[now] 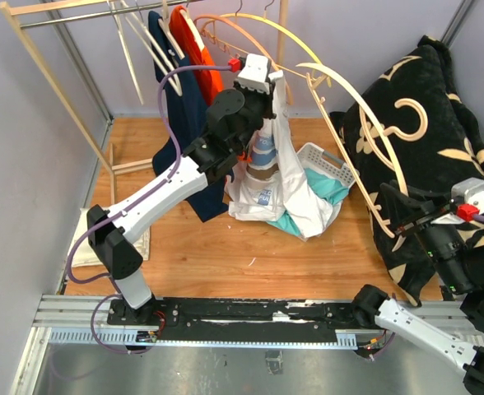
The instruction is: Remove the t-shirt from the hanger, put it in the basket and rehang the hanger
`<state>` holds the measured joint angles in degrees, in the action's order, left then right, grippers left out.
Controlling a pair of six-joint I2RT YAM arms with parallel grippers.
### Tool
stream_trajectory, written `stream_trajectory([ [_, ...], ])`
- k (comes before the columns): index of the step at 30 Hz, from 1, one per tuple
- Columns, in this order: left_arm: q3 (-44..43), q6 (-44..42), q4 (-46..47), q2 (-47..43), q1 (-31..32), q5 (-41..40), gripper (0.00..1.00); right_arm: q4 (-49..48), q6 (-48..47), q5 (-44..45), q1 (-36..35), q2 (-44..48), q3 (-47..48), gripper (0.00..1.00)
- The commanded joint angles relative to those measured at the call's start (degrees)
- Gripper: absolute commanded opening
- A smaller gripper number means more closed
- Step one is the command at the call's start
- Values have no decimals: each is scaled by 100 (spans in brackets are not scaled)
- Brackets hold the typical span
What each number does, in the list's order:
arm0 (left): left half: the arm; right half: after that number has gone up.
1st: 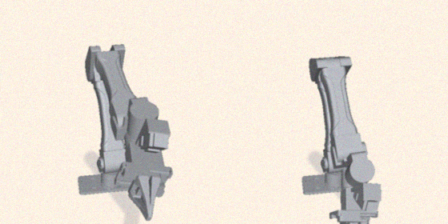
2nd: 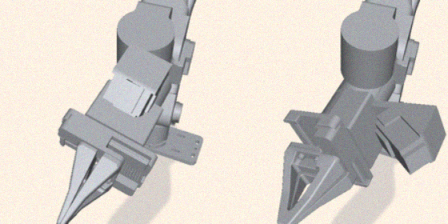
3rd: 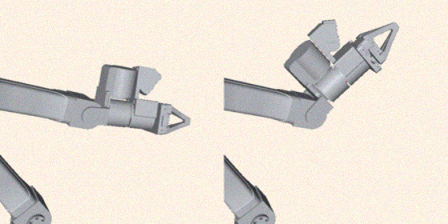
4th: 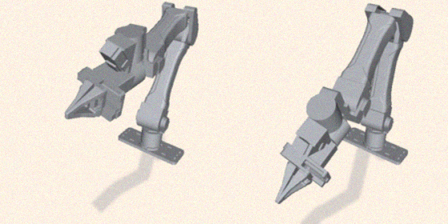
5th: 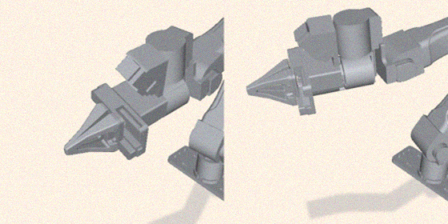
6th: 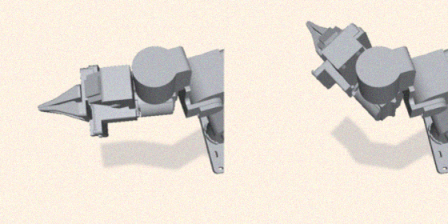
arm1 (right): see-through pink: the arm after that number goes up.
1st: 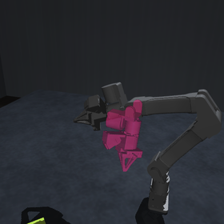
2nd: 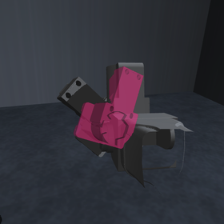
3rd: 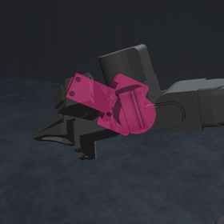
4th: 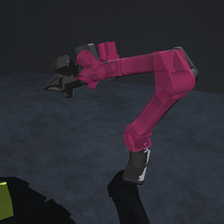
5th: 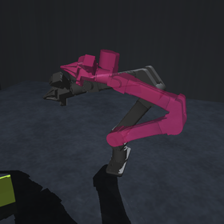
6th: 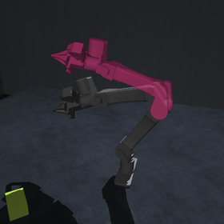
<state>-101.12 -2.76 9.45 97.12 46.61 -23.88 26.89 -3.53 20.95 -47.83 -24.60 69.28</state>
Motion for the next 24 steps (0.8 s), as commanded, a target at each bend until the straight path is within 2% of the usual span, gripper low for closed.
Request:
stream_trajectory([
  [1, -369, -36, 93, -63, -41, 365, 1, 192, -104, 260, 85, 133, 81, 1],
  [3, -388, -8, 140, -134, -38, 682, 1, 180, -96, 404, 76, 148, 79, 1],
  [9, -637, 73, 292, -272, -38, 1947, 1, 71, 29, 1616, 79, 93, -37, 1],
  [13, -1069, 176, 499, -160, -38, 2591, 1, -68, 60, 2192, 86, 150, -112, 1],
  [24, -2902, 811, 1203, 611, -38, 3536, 1, -211, -105, 2482, 76, 170, -197, 1],
])
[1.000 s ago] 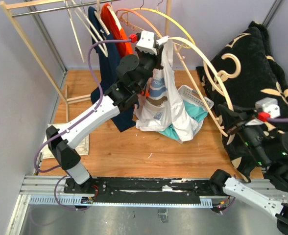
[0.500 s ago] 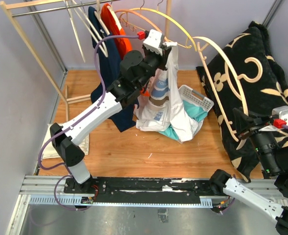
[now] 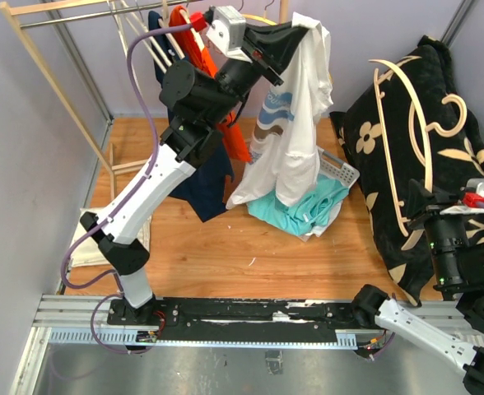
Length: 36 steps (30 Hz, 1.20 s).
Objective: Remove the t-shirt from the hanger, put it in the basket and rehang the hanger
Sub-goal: Remove the T-shirt from the hanger, then place the T-shirt in the bin.
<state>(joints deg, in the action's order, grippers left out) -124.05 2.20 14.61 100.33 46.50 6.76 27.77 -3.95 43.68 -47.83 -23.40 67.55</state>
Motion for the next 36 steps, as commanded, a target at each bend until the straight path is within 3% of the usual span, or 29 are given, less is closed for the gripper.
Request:
stream_trajectory([
  [1, -738, 370, 755, 358, -27, 506, 1, -298, -58, 199, 81, 54, -38, 1],
  [18, -943, 1016, 2067, 736, -12, 526, 0, -246, -10, 195, 77, 99, -60, 1],
  [36, -638, 1640, 1608, 1421, 213, 270, 1, -202, -16, 353, 77, 292, -105, 1],
])
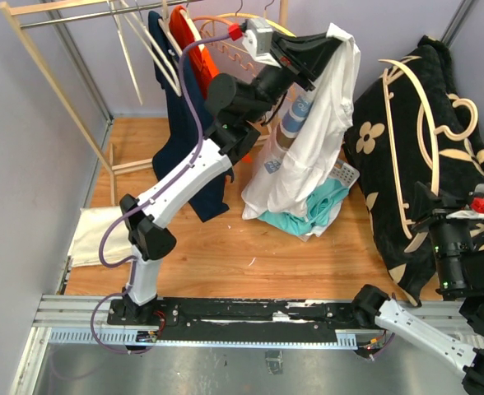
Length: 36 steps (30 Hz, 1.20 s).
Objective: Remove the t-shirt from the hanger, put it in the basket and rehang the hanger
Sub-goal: Place the T-shirt in the bin.
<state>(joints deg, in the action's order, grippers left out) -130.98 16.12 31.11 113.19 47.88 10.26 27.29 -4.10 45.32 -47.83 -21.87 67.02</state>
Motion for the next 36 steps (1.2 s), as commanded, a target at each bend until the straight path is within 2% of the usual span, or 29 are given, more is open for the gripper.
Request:
stream_trajectory([
  [1, 144, 296, -69, 135, 88, -71, 1, -153, -10, 209, 81, 148, -59, 1],
  [5, 831, 563, 97, -63, 128, -3, 0, -161, -53, 282, 79, 179, -68, 1],
  [12, 2744, 543, 621, -779, 285, -245, 0, -223, -152, 335, 75, 188, -66, 1],
  [23, 4976, -58, -12, -2149, 474, -1252, 1, -422, -161, 214, 73, -16, -236, 1],
  [31, 5547, -709, -1258, -2264, 726, -2063, 1, -827, -21, -71, 78, -353, -480, 1],
  [36, 5750, -735, -1444, -1939, 728, -2235, 0, -898, 48, -163, 73, -455, -534, 1],
])
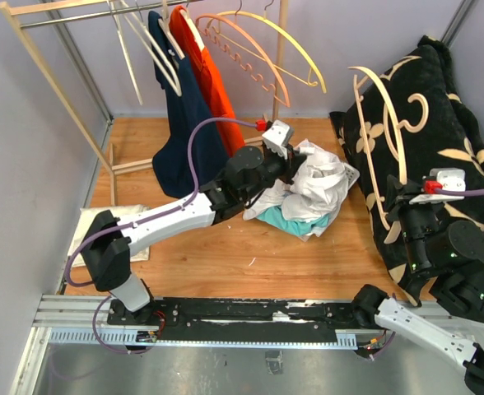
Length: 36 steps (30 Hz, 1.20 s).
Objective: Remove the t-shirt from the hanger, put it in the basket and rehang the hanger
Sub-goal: Place the T-shirt in the bin.
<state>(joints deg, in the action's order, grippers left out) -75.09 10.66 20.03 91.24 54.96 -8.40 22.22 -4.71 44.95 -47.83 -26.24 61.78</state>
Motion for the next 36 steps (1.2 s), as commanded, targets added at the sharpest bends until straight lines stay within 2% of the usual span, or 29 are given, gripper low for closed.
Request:
stream_trajectory([
  [1, 211, -176, -314, 336, 23, -386, 0, -392, 111, -127, 73, -19, -16, 1],
  [10, 364, 63, 218, 1317, 56, 276, 1, -400, -9, -83, 74, 38, -36, 1],
  [21, -919, 138, -460, 3020, 76, 529, 1, -331, -21, -144, 74, 122, 23, 1],
  [26, -914, 201, -627, 3043, 76, 446, 1, -254, -21, -168, 75, 156, 83, 1],
  [30, -747, 130, -793, 2572, 76, 227, 1, -232, -45, -224, 73, 133, 141, 1],
  [31, -706, 96, -837, 2404, 76, 205, 2, -234, -59, -238, 72, 114, 151, 1],
  [33, -632, 26, -883, 2040, 83, 175, 11, -244, -80, -285, 73, 70, 191, 1],
  [36, -595, -116, -920, 1436, 85, 238, 35, -331, -145, -361, 77, 28, 215, 1],
])
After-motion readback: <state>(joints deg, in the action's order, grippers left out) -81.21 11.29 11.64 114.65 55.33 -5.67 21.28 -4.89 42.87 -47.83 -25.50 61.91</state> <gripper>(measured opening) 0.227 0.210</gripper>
